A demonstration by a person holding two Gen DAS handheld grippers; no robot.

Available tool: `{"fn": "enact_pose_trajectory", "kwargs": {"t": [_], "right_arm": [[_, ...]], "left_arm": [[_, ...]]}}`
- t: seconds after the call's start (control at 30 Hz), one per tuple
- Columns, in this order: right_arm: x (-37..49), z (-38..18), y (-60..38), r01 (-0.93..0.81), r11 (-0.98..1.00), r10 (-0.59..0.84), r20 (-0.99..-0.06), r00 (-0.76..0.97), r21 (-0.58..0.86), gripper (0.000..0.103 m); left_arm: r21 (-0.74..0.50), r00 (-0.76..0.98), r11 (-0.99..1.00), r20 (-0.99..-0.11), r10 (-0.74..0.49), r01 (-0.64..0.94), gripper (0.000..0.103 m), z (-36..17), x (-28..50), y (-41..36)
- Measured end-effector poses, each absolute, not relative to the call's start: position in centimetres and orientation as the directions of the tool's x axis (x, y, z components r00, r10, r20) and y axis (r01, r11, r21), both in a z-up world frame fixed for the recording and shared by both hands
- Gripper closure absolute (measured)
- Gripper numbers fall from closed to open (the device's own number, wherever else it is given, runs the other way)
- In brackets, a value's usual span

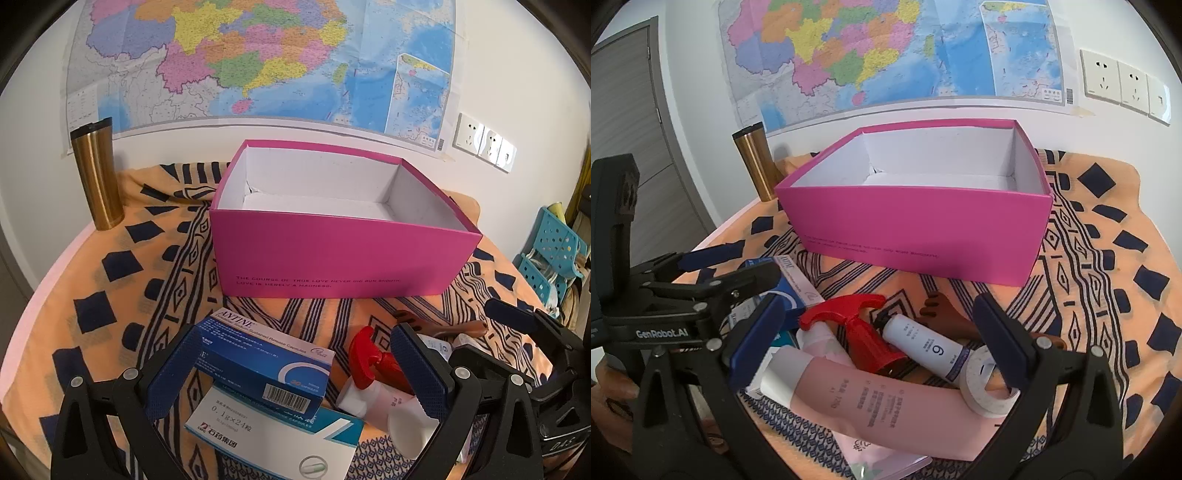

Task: Organize rigid objects
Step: 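Move the left gripper toward the blue ANTINE medicine box, then grasp the blue ANTINE medicine box with the left gripper and lift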

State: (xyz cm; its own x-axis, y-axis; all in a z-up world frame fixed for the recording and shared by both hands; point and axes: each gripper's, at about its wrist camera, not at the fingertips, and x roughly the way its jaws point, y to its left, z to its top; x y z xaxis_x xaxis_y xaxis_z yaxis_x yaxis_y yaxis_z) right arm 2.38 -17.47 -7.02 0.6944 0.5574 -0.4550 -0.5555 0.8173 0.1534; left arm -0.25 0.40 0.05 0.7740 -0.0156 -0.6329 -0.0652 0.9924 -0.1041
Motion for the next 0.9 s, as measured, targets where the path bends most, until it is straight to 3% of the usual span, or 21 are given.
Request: {"fn": "enact_pose_trajectory", "kwargs": {"t": [0.57, 0.67, 0.73, 0.9], "right_arm": [[3.0, -7.7, -16.6, -0.605, 0.774, 0.607, -0.488, 0.627, 0.185, 0.001], [3.0, -7.8, -16.0, -0.639, 0.742, 0.642, -0.490, 0.590, 0.203, 0.008], [2.9, -7.8, -15.5, -0.664, 0.715, 0.668, -0.493, 0.557, 0.217, 0.019], [2.7, -8.2, -13.4, -0.726, 0.648, 0.711, -0.526, 0.467, 0.230, 0.037]], "left_arm": [[-0.109, 0.775, 0.993, -0.631, -0.032, -0.048, 0.000, -0.6, -0.5, 4.5], [-0.122, 0.767, 0.992, -0.639, -0.055, -0.031, 0.000, -1.1, -0.4, 5.5], [-0.136, 0.760, 0.990, -0.646, -0.071, -0.023, 0.001, -1.5, -0.2, 6.1], [-0.156, 0.738, 0.987, -0.669, -0.085, -0.028, 0.014, -2.4, 0.8, 7.4]]}}
